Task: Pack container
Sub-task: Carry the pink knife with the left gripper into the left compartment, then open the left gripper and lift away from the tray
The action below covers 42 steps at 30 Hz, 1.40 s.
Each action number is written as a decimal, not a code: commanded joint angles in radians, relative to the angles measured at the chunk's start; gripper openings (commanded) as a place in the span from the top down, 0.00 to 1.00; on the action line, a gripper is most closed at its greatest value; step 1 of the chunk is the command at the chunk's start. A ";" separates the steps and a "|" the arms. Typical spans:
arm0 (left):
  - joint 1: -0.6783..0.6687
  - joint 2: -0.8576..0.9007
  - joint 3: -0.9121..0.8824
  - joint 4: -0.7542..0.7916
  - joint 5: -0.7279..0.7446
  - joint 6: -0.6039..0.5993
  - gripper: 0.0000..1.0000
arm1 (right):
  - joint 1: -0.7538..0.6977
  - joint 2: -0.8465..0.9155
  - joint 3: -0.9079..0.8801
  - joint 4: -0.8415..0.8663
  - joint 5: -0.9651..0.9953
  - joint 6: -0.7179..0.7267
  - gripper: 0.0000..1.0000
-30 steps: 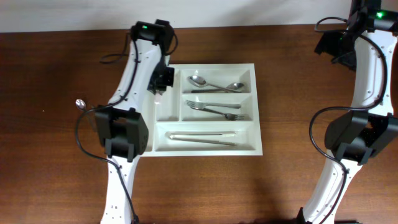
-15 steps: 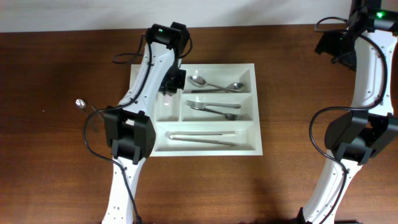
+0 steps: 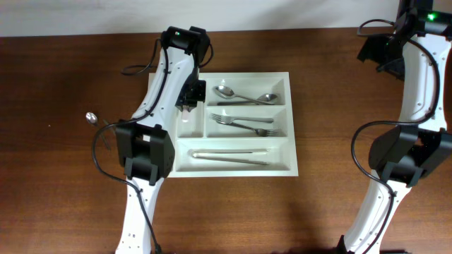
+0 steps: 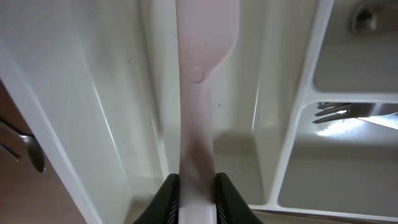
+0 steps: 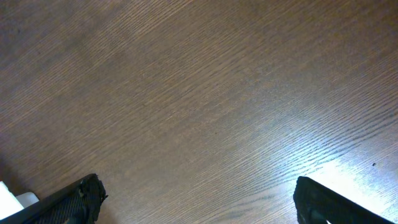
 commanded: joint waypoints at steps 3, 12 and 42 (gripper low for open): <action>-0.011 0.009 -0.048 -0.003 0.003 -0.029 0.98 | 0.005 -0.026 0.000 0.000 0.002 0.005 0.01; -0.011 0.009 -0.067 0.023 0.000 -0.028 0.52 | 0.005 -0.026 0.000 0.000 0.002 0.005 0.01; 0.420 0.009 0.059 0.111 -0.027 -0.367 0.16 | 0.005 -0.026 0.000 0.000 0.002 0.005 0.01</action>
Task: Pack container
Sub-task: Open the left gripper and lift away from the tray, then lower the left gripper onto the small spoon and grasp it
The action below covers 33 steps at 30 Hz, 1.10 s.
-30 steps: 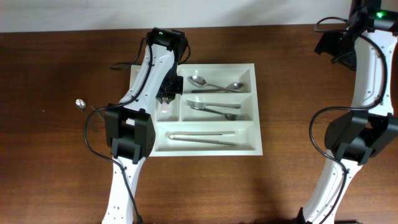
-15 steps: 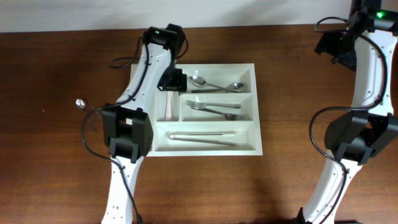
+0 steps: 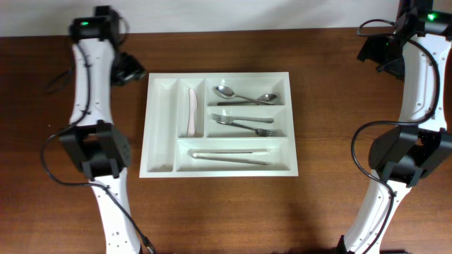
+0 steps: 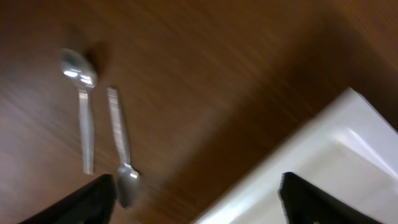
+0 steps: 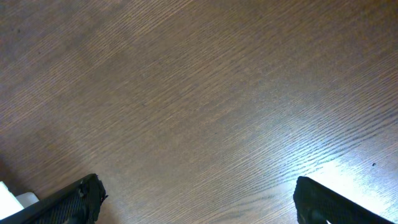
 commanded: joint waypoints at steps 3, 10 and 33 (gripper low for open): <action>0.044 0.007 -0.124 0.045 -0.018 -0.046 0.18 | 0.005 -0.026 0.000 0.000 0.002 0.005 0.01; 0.090 0.007 -0.278 0.139 -0.026 -0.045 0.21 | 0.005 -0.026 0.000 0.000 0.002 0.005 0.01; 0.185 0.009 -0.468 0.335 -0.098 0.190 0.24 | 0.005 -0.026 0.000 0.000 0.002 0.005 0.01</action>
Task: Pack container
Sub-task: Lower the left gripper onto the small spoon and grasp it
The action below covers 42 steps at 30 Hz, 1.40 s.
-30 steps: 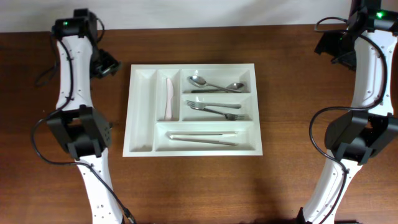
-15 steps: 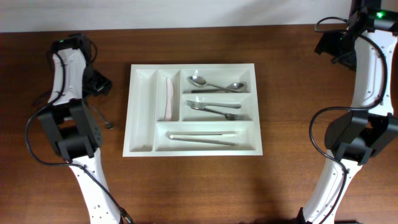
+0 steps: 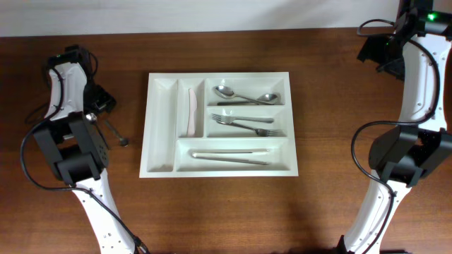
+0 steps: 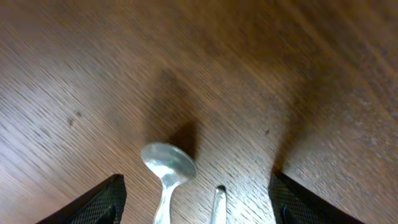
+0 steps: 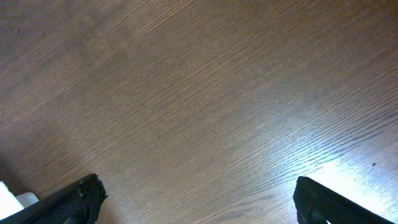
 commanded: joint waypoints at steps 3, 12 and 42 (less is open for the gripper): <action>0.002 0.009 -0.093 0.066 -0.016 0.071 0.25 | 0.005 -0.026 0.000 0.000 0.002 0.005 0.01; 0.002 0.009 -0.196 0.146 -0.015 0.074 0.41 | 0.005 -0.026 0.000 0.000 0.002 0.005 0.01; 0.145 0.009 -0.254 0.177 0.137 0.134 0.50 | 0.005 -0.026 0.000 0.000 0.002 0.005 0.01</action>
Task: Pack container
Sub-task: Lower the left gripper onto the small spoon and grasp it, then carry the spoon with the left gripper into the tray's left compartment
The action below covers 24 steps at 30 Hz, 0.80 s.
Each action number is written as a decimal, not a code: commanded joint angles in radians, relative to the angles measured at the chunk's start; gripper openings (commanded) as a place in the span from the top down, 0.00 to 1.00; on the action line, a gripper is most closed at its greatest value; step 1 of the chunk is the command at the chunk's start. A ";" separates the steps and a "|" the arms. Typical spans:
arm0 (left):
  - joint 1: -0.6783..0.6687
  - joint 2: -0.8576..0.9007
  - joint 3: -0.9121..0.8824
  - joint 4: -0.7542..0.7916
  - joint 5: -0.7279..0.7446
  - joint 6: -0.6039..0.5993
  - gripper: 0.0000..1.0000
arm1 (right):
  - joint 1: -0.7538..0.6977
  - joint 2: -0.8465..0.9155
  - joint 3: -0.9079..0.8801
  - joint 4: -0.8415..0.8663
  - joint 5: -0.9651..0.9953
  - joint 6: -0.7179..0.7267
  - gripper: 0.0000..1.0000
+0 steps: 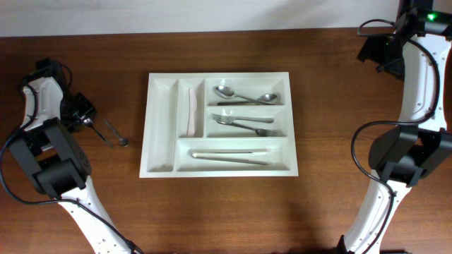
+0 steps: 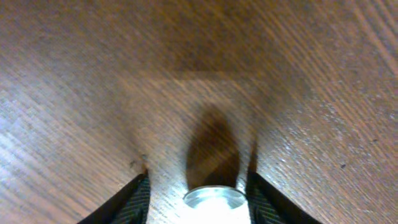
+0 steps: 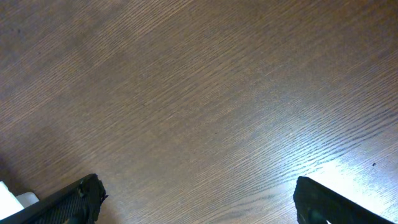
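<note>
Two metal spoons lie on the wooden table left of the white cutlery tray (image 1: 219, 73). My left gripper (image 1: 80, 109) is down at the head of the nearer spoon (image 1: 92, 125). In the left wrist view the shiny spoon bowl (image 2: 214, 199) sits between the fingers of that gripper (image 2: 196, 190), which is open, its right finger close against the bowl. The second spoon (image 1: 117, 134) lies just to the right. My right gripper (image 3: 196, 199) hangs open over bare wood at the far right back (image 1: 378, 56).
The tray holds a white knife (image 1: 191, 111) in a narrow slot, two spoons (image 1: 244, 95) at top right, forks (image 1: 244, 123) below them and long utensils (image 1: 229, 155) in the bottom slot. Its leftmost slot (image 1: 162, 127) holds nothing.
My left gripper has moved left and down onto the nearer spoon's bowl, and its fingers stand closer together around it. The right arm has not moved.
My left gripper was shut on the white knife, down in the tray's narrow slot. Then the knife lay in the slot and the gripper was open over the table beyond the tray's left back corner. It stood above the two spoons, and now straddles one spoon's bowl.
</note>
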 commanded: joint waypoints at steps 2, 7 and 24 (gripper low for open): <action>0.000 0.099 -0.060 -0.007 0.002 0.020 0.57 | 0.005 -0.026 0.000 0.000 0.002 0.005 0.01; -0.021 0.099 -0.060 -0.007 0.009 0.020 0.75 | 0.005 -0.026 0.000 0.000 0.002 0.005 0.01; -0.035 0.098 0.090 -0.092 0.105 0.020 0.98 | 0.005 -0.026 0.000 0.000 0.002 0.005 0.01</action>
